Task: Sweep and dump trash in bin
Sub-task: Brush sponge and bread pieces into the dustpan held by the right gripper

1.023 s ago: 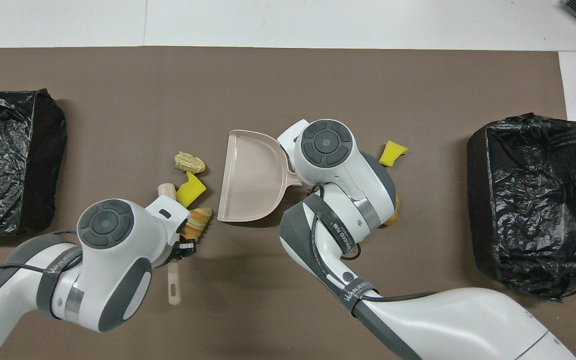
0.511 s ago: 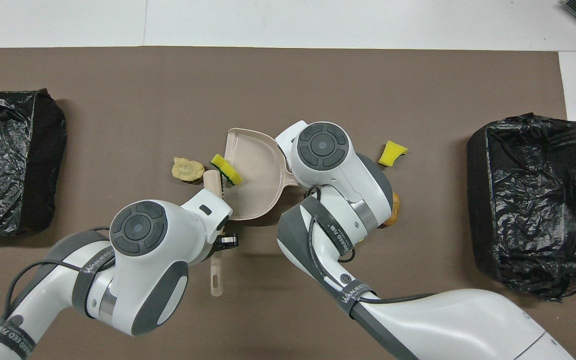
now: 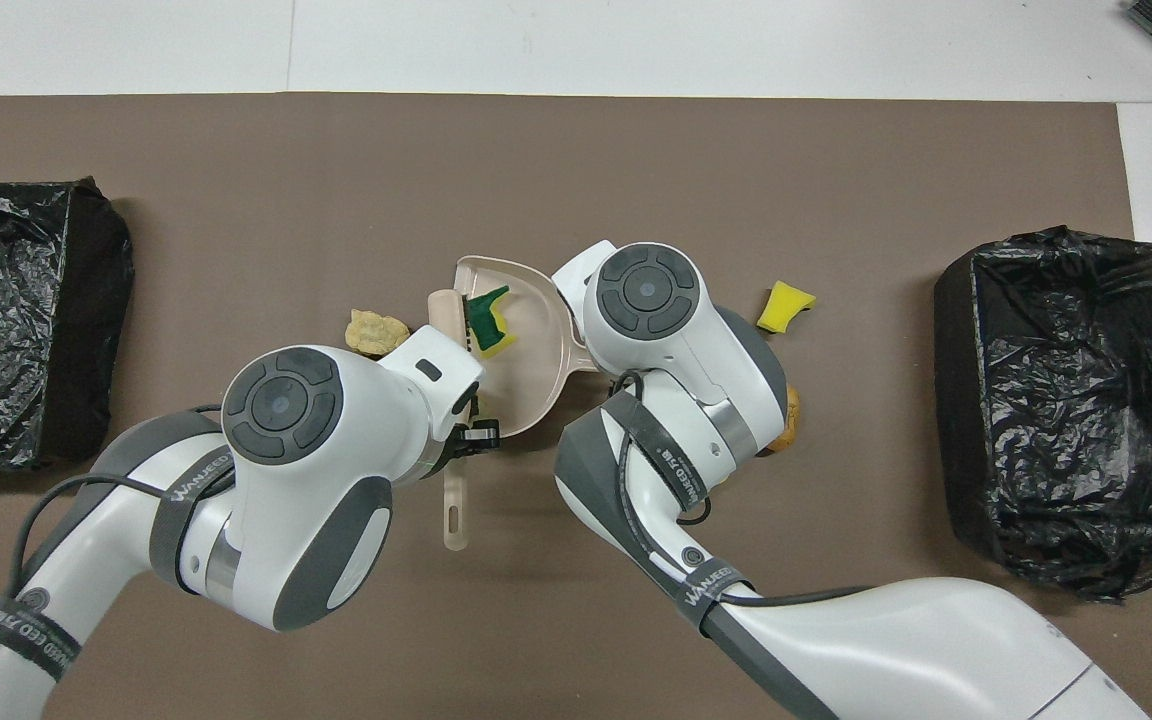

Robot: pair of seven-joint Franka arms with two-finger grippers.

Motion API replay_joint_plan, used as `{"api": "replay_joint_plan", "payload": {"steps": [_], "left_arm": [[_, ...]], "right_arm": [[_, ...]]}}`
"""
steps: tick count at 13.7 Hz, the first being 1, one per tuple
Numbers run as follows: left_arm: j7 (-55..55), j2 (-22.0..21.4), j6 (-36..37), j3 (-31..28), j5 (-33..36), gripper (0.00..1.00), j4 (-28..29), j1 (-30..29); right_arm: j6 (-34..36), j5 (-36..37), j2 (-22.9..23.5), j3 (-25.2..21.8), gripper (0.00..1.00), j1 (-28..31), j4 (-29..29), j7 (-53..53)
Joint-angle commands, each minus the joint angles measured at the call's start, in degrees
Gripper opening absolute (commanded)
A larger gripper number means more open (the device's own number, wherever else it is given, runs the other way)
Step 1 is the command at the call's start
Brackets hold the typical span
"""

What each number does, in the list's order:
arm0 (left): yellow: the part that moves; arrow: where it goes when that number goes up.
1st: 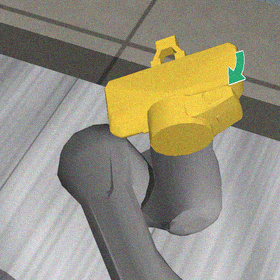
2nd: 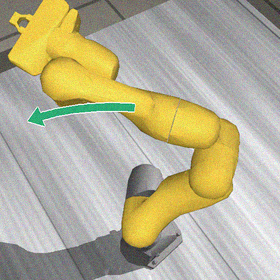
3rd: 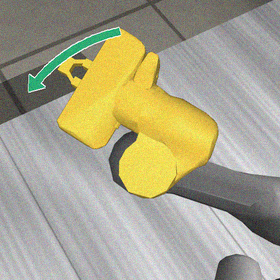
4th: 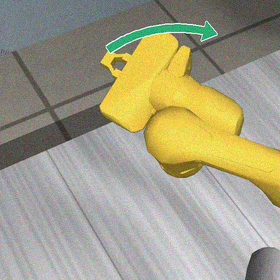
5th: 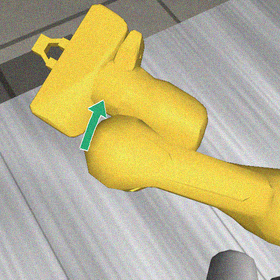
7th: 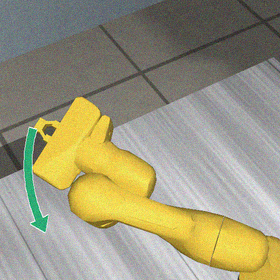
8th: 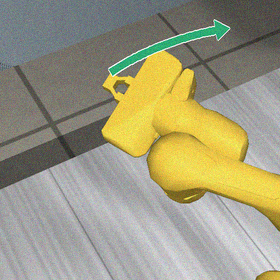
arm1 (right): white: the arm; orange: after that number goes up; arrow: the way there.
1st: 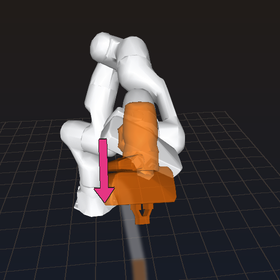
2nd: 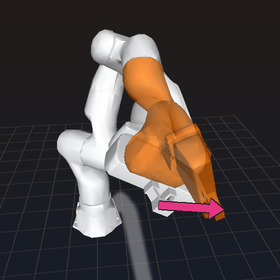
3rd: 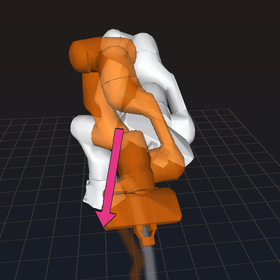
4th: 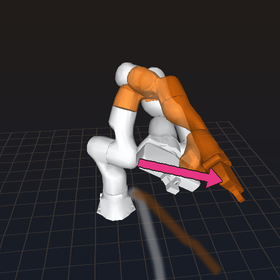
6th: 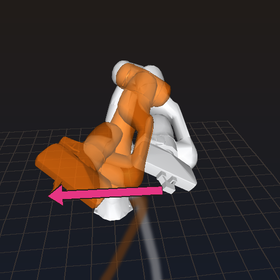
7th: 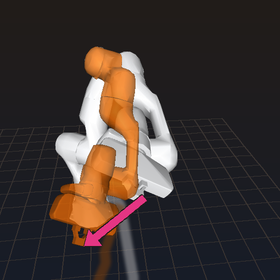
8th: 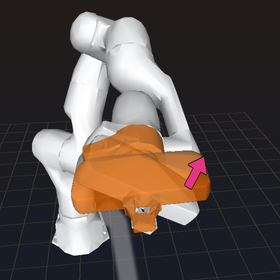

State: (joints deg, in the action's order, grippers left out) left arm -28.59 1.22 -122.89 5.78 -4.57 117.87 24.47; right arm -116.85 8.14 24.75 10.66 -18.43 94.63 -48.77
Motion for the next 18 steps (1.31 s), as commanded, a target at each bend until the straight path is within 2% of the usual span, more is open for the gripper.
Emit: {"api": "replay_joint_plan", "payload": {"steps": [1,5,7,8,9,10,13,15,18], "left_arm": [[1.6,1.77,1.86,-0.25,1.76,0.0,-2.29,-5.02],[11.52,2.3,2.03,-0.25,1.76,0.0,-1.68,-12.24],[16.0,3.08,1.96,-0.25,1.85,0.0,-0.63,-15.06],[17.16,5.0,1.87,-0.33,2.02,0.0,-1.06,-16.2],[17.34,6.07,2.04,-0.25,4.55,0.0,-1.15,-16.56],[17.34,7.82,2.13,-0.25,6.75,0.0,-1.15,-16.22],[18.39,9.24,2.22,0.28,7.03,0.0,-2.28,-14.99],[24.0,10.99,1.86,0.54,6.25,0.0,-5.18,-13.5],[24.54,11.09,1.25,0.55,4.32,0.0,-4.85,-9.01]], "right_arm": [[2.59,0.12,-2.33,0.59,0.0,2.43,1.26,-3.68],[1.72,0.21,-2.34,0.5,0.0,3.4,1.61,-7.22],[2.76,0.21,-2.51,0.5,0.0,2.18,1.7,-2.76],[3.03,0.21,-2.77,0.59,0.0,2.09,2.49,-0.12],[2.6,0.21,-2.86,0.59,0.0,1.48,3.1,1.39],[2.25,0.21,-2.6,0.59,0.0,0.51,3.28,3.14],[1.11,0.21,-2.25,0.59,0.0,-0.72,3.28,7.89],[0.31,0.12,-2.25,0.85,0.0,-1.42,3.28,9.48],[0.31,0.12,-2.25,0.85,0.0,-2.4,3.11,11.33]]}}
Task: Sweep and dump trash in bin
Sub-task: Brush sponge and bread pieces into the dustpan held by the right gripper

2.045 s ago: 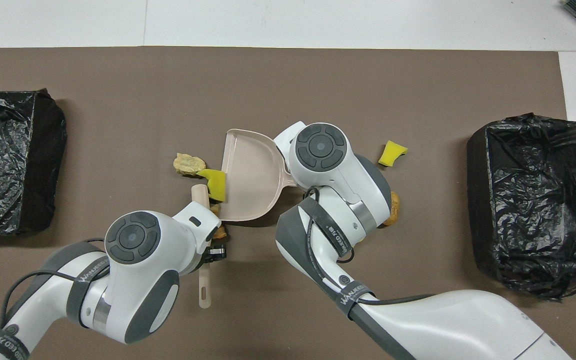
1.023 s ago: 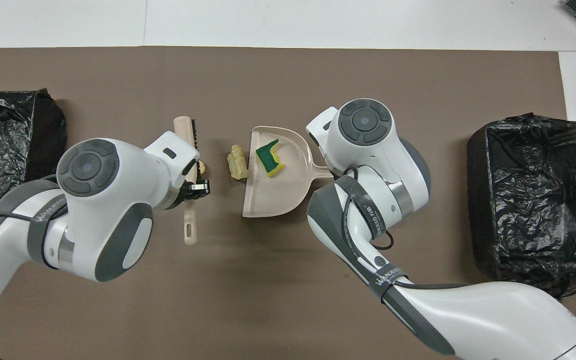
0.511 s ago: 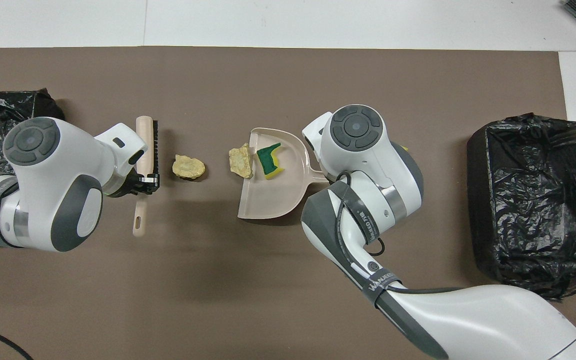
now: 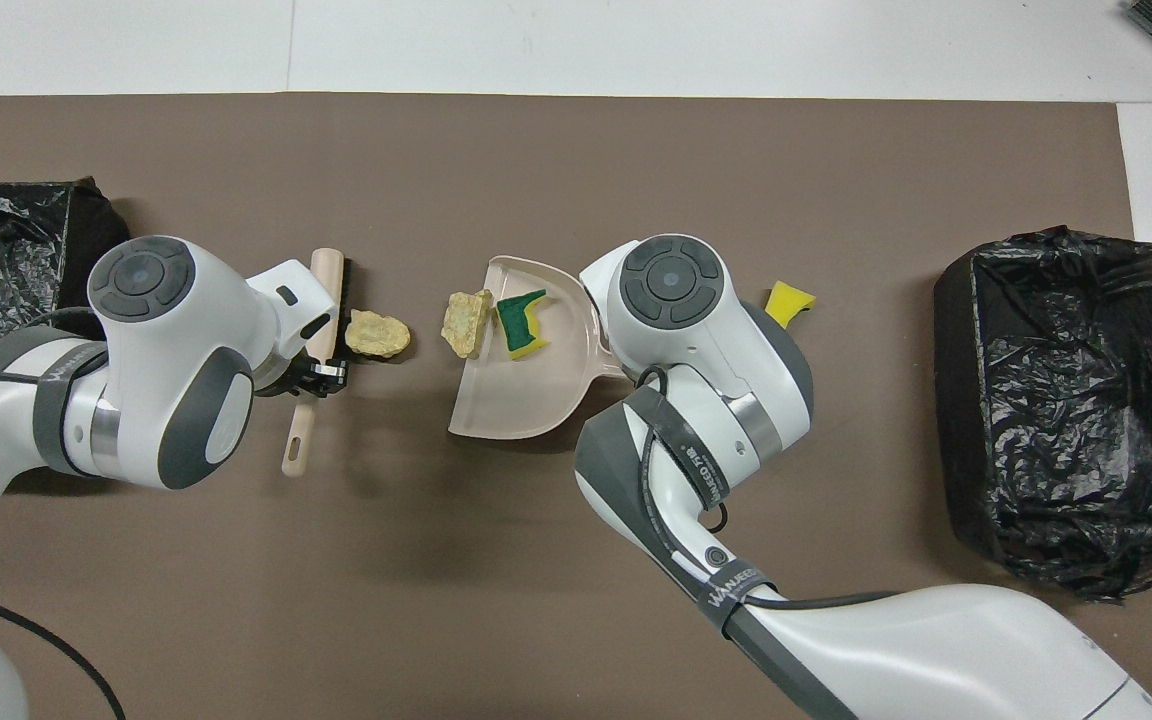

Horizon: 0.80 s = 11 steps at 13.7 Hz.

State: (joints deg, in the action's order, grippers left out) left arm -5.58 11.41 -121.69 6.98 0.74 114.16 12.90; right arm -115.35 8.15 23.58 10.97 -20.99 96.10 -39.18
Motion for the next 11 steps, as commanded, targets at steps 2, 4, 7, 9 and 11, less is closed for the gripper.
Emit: {"api": "replay_joint_plan", "payload": {"steps": [2,4,7,9,11], "left_arm": [[1.28,0.46,0.75,-0.65,-1.18,0.0,-0.7,5.97],[-0.12,0.1,3.38,-0.65,-1.18,0.0,-0.87,9.05],[-10.11,-0.69,4.27,-0.56,-1.18,0.0,-1.22,12.32],[-15.75,-2.7,5.15,-0.12,-1.18,0.0,-1.57,12.58],[-18.57,-4.55,6.11,-0.21,-1.27,0.0,-1.57,12.59]], "right_arm": [[-1.1,0.12,-1.08,0.54,0.0,0.16,1.64,1.74],[-0.93,0.12,-1.08,0.54,0.0,0.16,1.55,1.74],[-1.01,0.12,-1.08,0.54,0.0,0.25,1.64,1.74],[-1.1,0.12,-1.0,0.54,0.0,0.25,1.64,1.65],[-1.19,0.12,-1.0,0.54,0.0,0.51,1.64,1.74]]}}
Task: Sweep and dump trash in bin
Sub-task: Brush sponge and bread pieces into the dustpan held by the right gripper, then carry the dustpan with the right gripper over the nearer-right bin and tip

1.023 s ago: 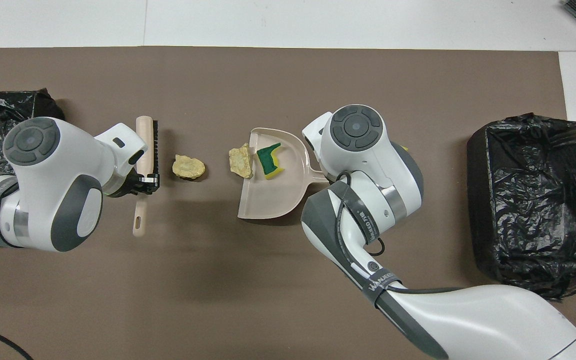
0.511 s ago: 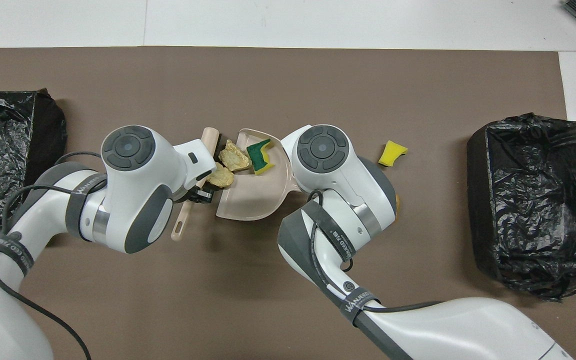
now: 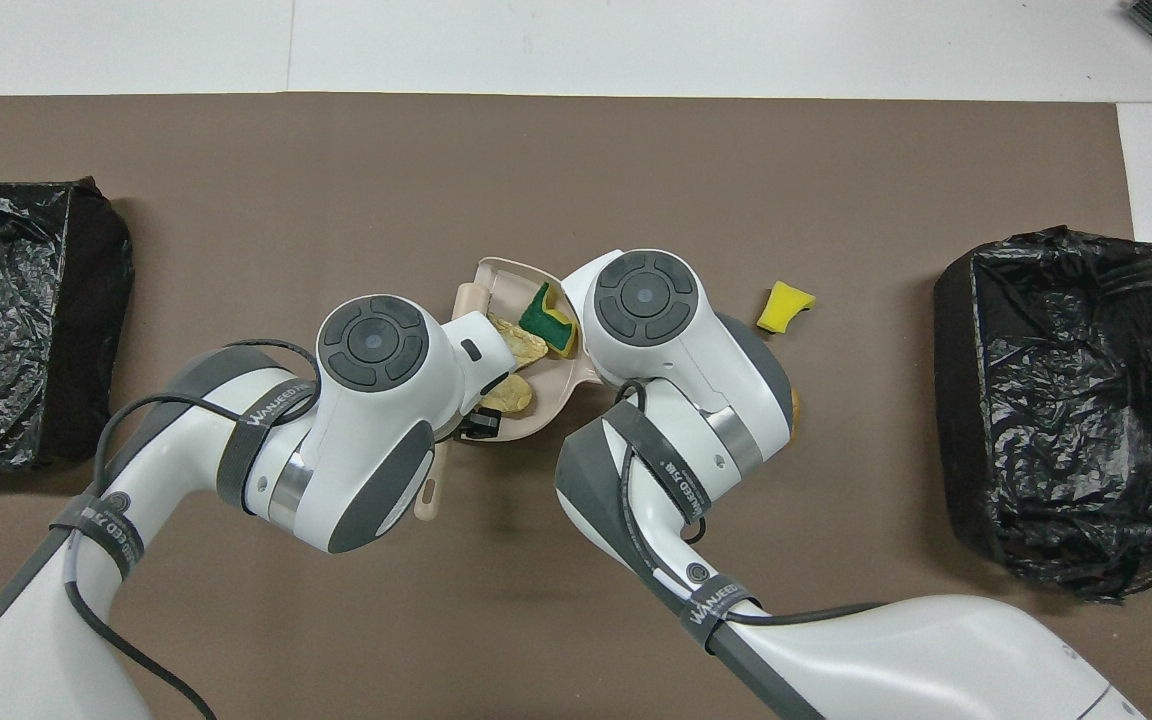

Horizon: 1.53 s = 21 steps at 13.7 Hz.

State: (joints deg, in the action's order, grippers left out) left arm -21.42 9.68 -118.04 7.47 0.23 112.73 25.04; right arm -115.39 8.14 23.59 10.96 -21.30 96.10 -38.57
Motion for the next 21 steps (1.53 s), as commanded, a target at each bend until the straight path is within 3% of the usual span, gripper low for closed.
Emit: {"api": "replay_joint_plan", "payload": {"steps": [1,7,11,14,18,21], "left_arm": [[-2.67,-2.99,2.47,-0.7,-1.1,0.0,-1.01,-0.08],[-8.97,-8.44,10.44,-1.41,-2.42,0.0,-0.59,-1.13],[-9.43,-10.02,8.28,-1.32,-2.25,0.0,2.49,-1.84],[-9.43,-13.53,5.38,-0.88,-2.25,0.0,9.23,-1.14],[-17.56,-15.56,0.89,-0.79,-4.52,0.0,16.19,8.59],[-25.15,-18.89,-0.69,-0.79,-6.8,0.0,21.37,18.51]], "right_arm": [[-1.15,0.03,-1.0,0.55,0.0,0.99,1.64,1.04],[-1.15,-10.5,-4.15,0.55,0.0,7.92,1.02,-10.01],[-0.01,-11.66,-9.25,0.55,0.0,14.16,0.76,-16.96],[6.2,-11.66,-11.63,0.46,0.0,20.83,-2.3,-24.07],[16.31,-16.74,-12.25,0.12,0.0,34.01,-7.75,-38.37],[20.56,-11.69,-12.25,-0.06,0.0,44.29,-8.47,-52.87]]}}
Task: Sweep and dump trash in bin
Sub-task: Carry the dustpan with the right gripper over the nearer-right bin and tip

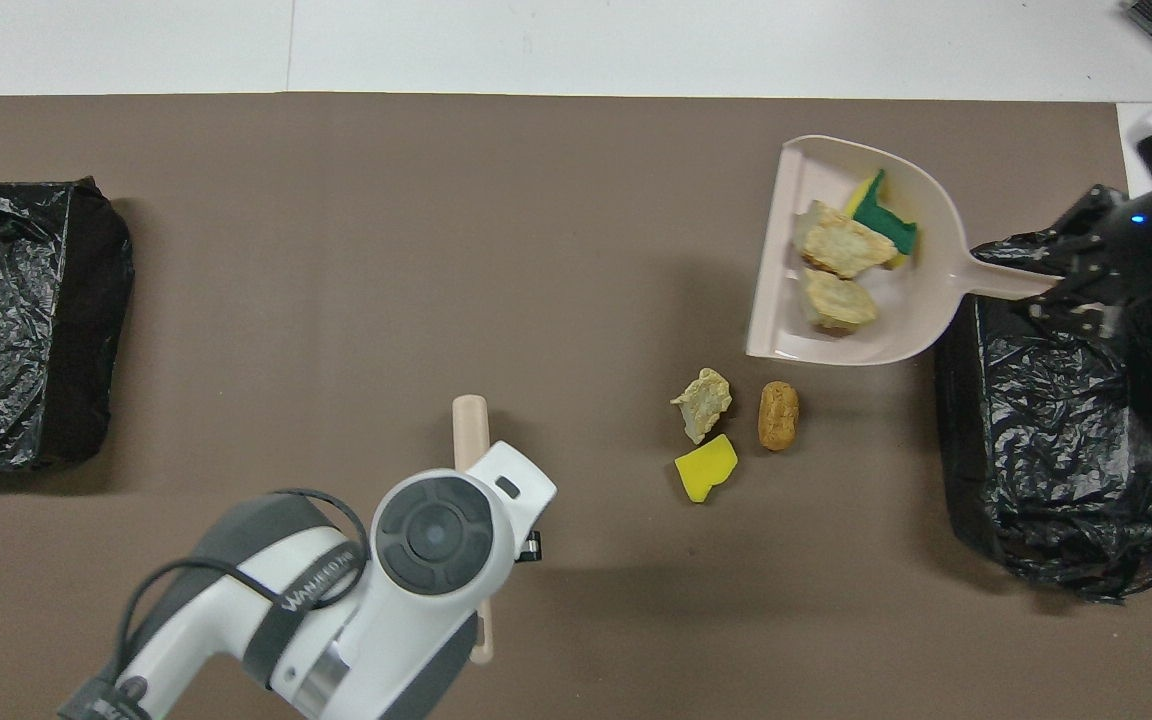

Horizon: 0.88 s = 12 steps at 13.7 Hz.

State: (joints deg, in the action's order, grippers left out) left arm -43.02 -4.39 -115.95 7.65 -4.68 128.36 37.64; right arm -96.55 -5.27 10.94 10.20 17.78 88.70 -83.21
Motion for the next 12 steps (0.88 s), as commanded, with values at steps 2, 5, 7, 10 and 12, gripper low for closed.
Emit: {"api": "replay_joint_plan", "payload": {"steps": [2,5,7,10,12], "left_arm": [[-9.5,-5.98,-4.45,-0.88,-6.47,0.0,7.6,9.28],[-14.9,-6.5,-12.0,-0.97,-6.75,0.0,13.13,15.0],[-14.11,-6.42,-12.72,-0.88,-6.75,0.0,13.85,15.44],[-13.5,-5.71,-13.16,-0.97,-6.75,0.0,13.85,15.44],[-8.94,-5.71,-12.2,-1.06,-6.84,0.21,13.85,14.83]], "right_arm": [[0.32,9.28,0.4,0.79,0.0,11.37,-1.07,-16.6],[-3.81,16.06,-0.56,-0.34,0.0,15.87,-0.81,-24.36],[-4.25,22.97,-2.14,-1.41,0.0,15.97,1.81,-27.87],[-15.38,39.14,-5.91,-0.88,0.0,13.44,10.76,-25.97],[-15.42,46.46,-8.73,-0.88,0.0,10.0,15.69,-18.17]]}}
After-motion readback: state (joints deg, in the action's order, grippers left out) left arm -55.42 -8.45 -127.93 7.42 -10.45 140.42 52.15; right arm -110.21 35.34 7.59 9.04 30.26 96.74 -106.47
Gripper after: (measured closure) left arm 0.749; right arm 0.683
